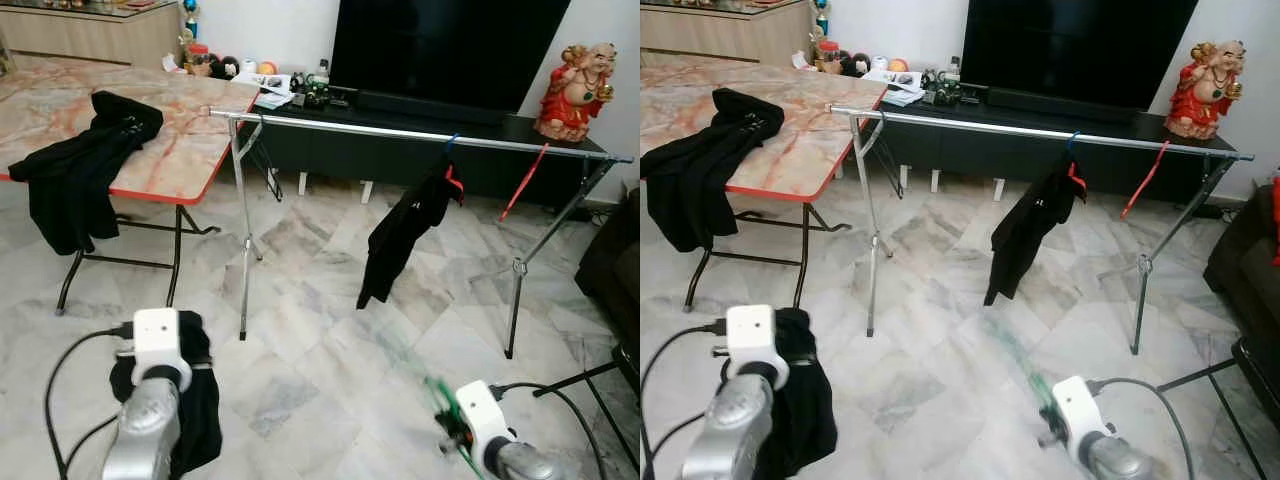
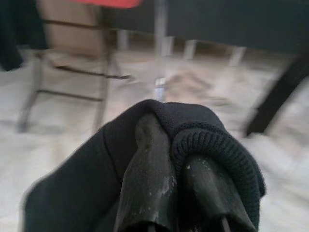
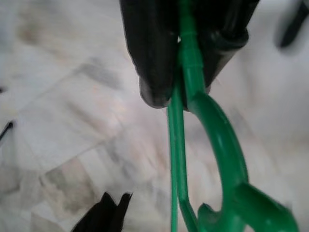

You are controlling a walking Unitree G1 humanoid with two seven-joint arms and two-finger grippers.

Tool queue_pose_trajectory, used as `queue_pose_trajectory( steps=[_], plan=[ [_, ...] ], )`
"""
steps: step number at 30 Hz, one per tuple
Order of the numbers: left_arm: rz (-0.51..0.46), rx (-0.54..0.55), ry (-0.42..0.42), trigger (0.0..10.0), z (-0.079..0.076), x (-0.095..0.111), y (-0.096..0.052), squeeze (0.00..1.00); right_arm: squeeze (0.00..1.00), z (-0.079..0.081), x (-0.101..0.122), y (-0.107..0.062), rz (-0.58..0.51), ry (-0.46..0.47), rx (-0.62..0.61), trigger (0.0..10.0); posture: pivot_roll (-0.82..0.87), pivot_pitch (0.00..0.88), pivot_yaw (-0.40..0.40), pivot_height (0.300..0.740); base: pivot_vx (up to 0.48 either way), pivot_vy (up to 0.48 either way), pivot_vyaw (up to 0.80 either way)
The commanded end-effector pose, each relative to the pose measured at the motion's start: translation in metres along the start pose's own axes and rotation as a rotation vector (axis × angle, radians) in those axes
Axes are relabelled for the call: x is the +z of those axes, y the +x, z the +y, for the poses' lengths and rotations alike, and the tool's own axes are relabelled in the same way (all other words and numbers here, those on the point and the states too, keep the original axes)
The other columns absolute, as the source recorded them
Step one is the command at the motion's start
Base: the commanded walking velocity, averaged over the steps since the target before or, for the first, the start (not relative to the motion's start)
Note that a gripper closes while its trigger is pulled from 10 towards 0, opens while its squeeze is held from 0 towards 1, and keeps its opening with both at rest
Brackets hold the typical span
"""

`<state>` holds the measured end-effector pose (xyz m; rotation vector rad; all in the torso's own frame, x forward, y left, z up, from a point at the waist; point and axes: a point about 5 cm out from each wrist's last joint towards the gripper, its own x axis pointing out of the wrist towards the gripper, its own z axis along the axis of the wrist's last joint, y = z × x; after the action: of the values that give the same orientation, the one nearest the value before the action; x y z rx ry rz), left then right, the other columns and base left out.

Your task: Hang hanger

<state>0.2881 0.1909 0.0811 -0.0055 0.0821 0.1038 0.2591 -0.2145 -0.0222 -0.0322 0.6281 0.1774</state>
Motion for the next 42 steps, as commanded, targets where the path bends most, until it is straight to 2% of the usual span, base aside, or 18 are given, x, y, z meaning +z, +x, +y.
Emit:
queue_pose_trajectory(
  steps=[1, 4, 5, 7, 8, 9, 10, 11, 15, 21, 26, 30, 36, 42],
  plan=[
    [-0.089, -0.087, -0.045, 10.0, -0.017, 0.021, -0.002, 0.0, 0.0, -0.005, -0.015, -0.004, -0.006, 0.191, -0.133, 10.0, 0.12, 0.0, -0.067, 0.74, 0.0, 0.0, 0.0],
    [-0.121, -0.118, -0.061, 10.0, -0.024, 0.029, -0.004, 0.0, 0.0, -0.002, -0.041, -0.01, 0.059, 0.341, -0.259, 10.0, 0.13, 0.0, -0.064, 0.74, 0.0, 0.0, 0.0],
    [-0.128, -0.123, -0.072, 10.0, -0.024, 0.031, -0.004, 0.0, 0.0, -0.001, -0.058, -0.016, 0.106, 0.4, -0.318, 10.0, 0.13, 0.0, -0.06, 0.74, 0.0, 0.0, 0.0],
    [-0.129, -0.124, -0.074, 10.0, -0.024, 0.032, -0.005, 0.0, 0.0, -0.001, -0.061, -0.017, 0.115, 0.41, -0.329, 10.0, 0.13, 0.0, -0.06, 0.74, 0.0, 0.0, 0.0],
    [-0.123, -0.121, -0.069, 10.0, -0.022, 0.032, -0.006, 0.0, 0.0, 0.004, -0.076, -0.023, 0.167, 0.404, -0.329, 10.0, 0.13, 0.0, -0.046, 0.74, 0.0, 0.0, 0.0],
    [-0.116, -0.123, -0.065, 10.0, -0.02, 0.032, -0.006, 0.0, 0.0, 0.008, -0.094, -0.031, 0.236, 0.353, -0.327, 10.0, 0.13, 0.0, -0.041, 0.74, 0.0, 0.0, 0.0],
    [-0.116, -0.123, -0.065, 10.0, -0.02, 0.032, -0.006, 0.0, 0.0, 0.008, -0.094, -0.031, 0.236, 0.353, -0.327, 10.0, 0.13, 0.0, -0.041, 0.74, 0.0, 0.0, 0.0],
    [-0.111, -0.126, -0.06, 10.0, -0.019, 0.032, -0.007, 0.0, 0.0, 0.008, -0.103, -0.037, 0.265, 0.347, -0.345, 10.0, 0.13, 0.001, -0.037, 0.74, 0.0, 0.0, 0.0],
    [-0.102, -0.125, -0.048, 10.0, -0.015, 0.032, -0.008, 0.0, 0.0, 0.008, -0.11, -0.041, 0.258, 0.406, -0.378, 10.0, 0.12, 0.002, -0.015, 0.74, 0.0, 0.0, 0.0],
    [-0.088, -0.144, -0.057, 10.0, -0.02, 0.03, -0.01, 0.0, 0.0, 0.01, -0.114, -0.044, 0.252, 0.419, -0.387, 10.0, 0.11, 0.0, 0.003, 0.74, 0.0, 0.0, 0.0],
    [-0.073, -0.153, -0.052, 10.0, -0.025, 0.027, -0.013, 0.0, 0.0, 0.014, -0.109, -0.04, 0.229, 0.415, -0.353, 10.0, 0.13, 0.0, 0.007, 0.74, 0.0, 0.0, 0.0],
    [-0.049, -0.141, -0.08, 10.0, -0.026, 0.024, -0.014, 0.0, 0.0, 0.017, -0.107, -0.037, 0.233, 0.392, -0.334, 10.0, 0.12, 0.0, 0.007, 0.74, 0.0, 0.0, 0.0],
    [-0.042, -0.147, -0.061, 10.0, -0.027, 0.023, -0.013, 0.0, 0.0, 0.018, -0.107, -0.037, 0.235, 0.369, -0.321, 10.0, 0.12, 0.0, 0.008, 0.74, 0.0, 0.0, 0.0],
    [-0.048, -0.146, -0.049, 10.0, -0.027, 0.024, -0.012, 0.0, 0.0, 0.018, -0.109, -0.038, 0.241, 0.371, -0.332, 10.0, 0.12, 0.0, 0.011, 0.74, 0.0, 0.0, 0.8]
  ],
)
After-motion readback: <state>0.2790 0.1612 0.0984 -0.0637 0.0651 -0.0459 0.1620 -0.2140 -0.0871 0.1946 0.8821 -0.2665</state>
